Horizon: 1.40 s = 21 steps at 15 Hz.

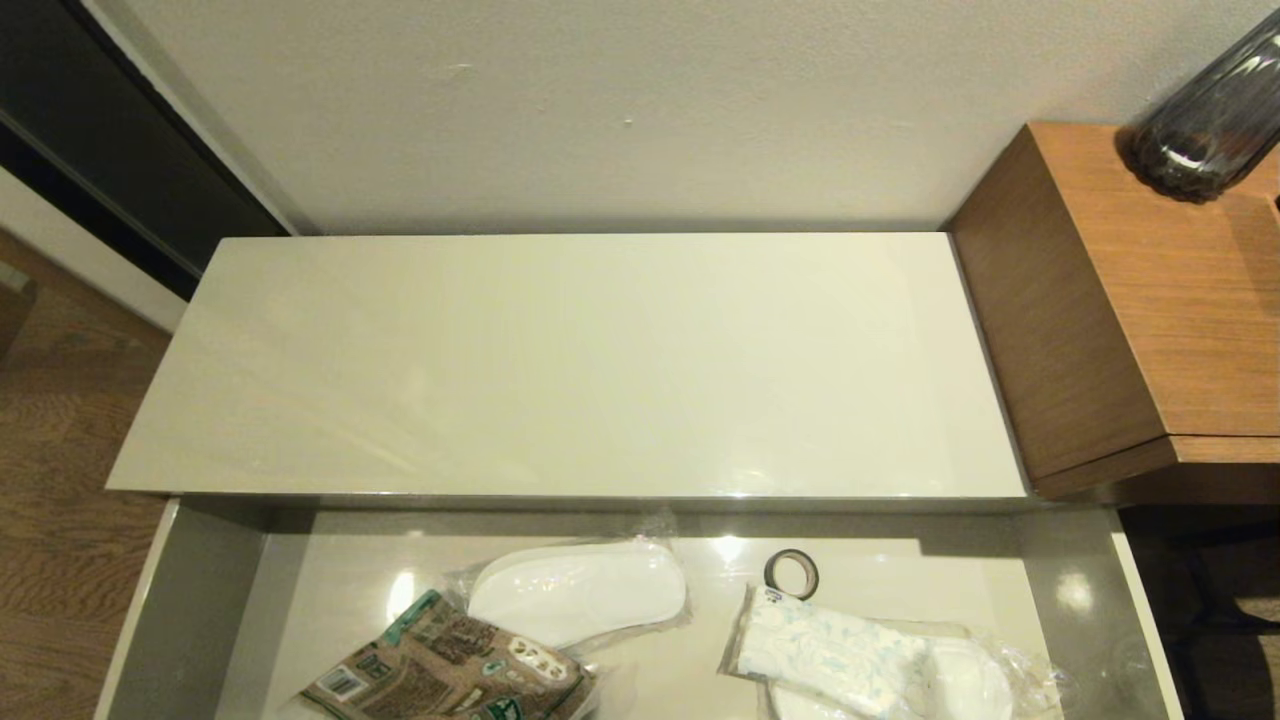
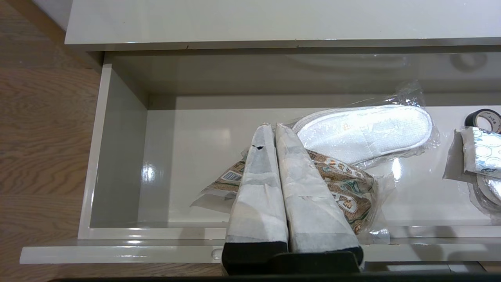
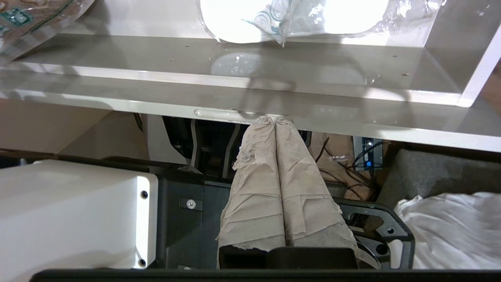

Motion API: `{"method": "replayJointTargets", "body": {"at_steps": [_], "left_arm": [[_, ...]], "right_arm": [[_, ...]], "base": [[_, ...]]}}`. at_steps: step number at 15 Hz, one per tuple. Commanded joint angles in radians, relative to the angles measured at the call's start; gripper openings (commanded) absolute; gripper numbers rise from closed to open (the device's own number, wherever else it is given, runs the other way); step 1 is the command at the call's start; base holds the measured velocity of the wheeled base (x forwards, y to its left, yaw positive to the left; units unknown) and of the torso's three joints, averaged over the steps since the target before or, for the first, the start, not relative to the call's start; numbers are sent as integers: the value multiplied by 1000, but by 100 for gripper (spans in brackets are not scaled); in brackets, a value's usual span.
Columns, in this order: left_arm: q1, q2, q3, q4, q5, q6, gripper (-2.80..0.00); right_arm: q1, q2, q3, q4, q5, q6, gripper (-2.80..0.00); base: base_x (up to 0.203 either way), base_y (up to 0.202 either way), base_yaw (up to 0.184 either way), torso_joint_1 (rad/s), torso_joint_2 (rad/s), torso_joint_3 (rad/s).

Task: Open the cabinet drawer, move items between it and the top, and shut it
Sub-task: Take out the tissue from the drawer

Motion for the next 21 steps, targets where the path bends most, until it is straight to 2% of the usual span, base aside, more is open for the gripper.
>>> {"method": "replayJointTargets", "body": {"at_steps": [1,4,5,8,9,11,16,18,19,20,21], "left_arm": [[0,2,0,0,0,0,-280],[1,2,0,0,0,0,-280],[0,2,0,0,0,0,-280],[0,2,0,0,0,0,-280],[0,2,0,0,0,0,-280],[0,2,0,0,0,0,-280],[0,2,0,0,0,0,-280],[0,2,0,0,0,0,-280],[0,2,0,0,0,0,-280],[0,2,0,0,0,0,-280],[0,2,0,0,0,2,-280]], "right_arm": [[0,-16,-18,72,-1,0,-280],[0,21,-45,90,-36,-10,-280],[0,31,-56,88,-46,-35,-280],[0,46,-41,22,1,-296,-280],[0,64,-18,-48,36,-366,-280],[-2,170,3,-154,61,-427,-280],[-37,594,40,-552,86,-483,-280],[-47,653,12,-635,41,-486,-280],[-47,650,6,-626,17,-489,-280],[-49,642,-12,-604,-67,-499,-280],[-69,635,-56,-570,-108,-527,-280]], "base": [[0,0,0,0,0,0],[0,0,0,0,0,0],[0,0,0,0,0,0],[0,0,0,0,0,0],[0,0,0,0,0,0],[0,0,0,0,0,0],[0,0,0,0,0,0],[0,0,0,0,0,0],[0,0,0,0,0,0],[0,0,0,0,0,0],[0,0,0,0,0,0]]}}
